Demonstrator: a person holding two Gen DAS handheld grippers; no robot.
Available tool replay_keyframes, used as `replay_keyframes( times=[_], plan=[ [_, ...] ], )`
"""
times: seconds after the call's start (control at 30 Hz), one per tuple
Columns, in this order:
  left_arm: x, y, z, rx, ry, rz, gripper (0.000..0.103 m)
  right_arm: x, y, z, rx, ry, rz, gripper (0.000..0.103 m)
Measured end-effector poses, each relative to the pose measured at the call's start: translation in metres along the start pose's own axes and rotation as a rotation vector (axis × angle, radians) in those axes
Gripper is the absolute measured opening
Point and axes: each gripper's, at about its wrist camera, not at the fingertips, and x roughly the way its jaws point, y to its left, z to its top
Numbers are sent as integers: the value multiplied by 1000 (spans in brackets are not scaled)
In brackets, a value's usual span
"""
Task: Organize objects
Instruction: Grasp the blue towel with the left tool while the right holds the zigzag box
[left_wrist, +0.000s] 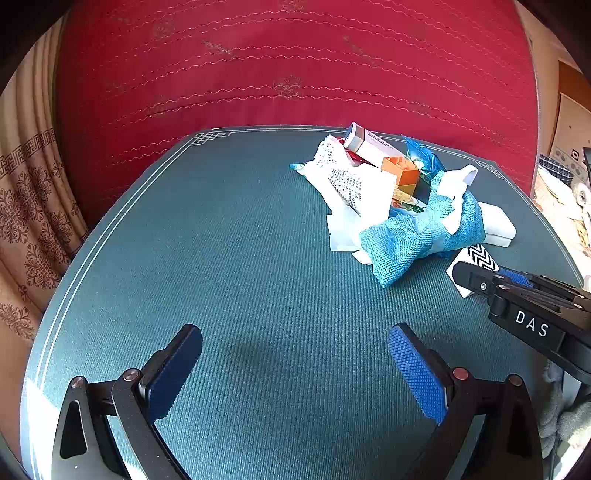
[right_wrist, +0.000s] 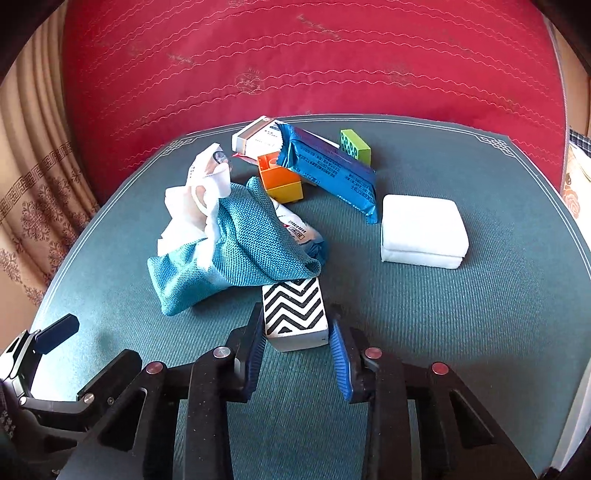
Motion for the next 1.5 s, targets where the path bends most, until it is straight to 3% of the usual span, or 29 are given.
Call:
replay_keyframes(
  times=[0.27, 0.43, 0.63, 0.8, 1.03, 1.23, 1.3, 1.5],
  plan=[
    [-2, -11, 2, 56, -5, 16, 100, -23, -12, -22, -15, -14, -30, 34],
    [-2, -31, 13, 95, -5, -41, 98, -45, -38, -43, 41, -22, -45, 34],
    [-6, -51, 23, 107, -4, -102, 98, -60, -60, -57, 124, -39, 21, 34],
    [-13, -64, 29, 170, -28, -117, 98, -58, -61, -56, 133, -39, 33, 34],
    [-16, -79, 41, 167, -10, -160, 98, -58, -64, -58, 144, -43, 44, 34],
    [-8, -102, 44, 308, -26, -139, 98, -58, -66, -59, 149, -44, 52, 34],
    [-5, -102, 46, 338, -12, -180, 98, -58, -66, -58, 151, -43, 54, 34],
    [2, -101, 41, 434, 39, -409, 98, -57, -65, -58, 154, -42, 55, 34]
  ],
)
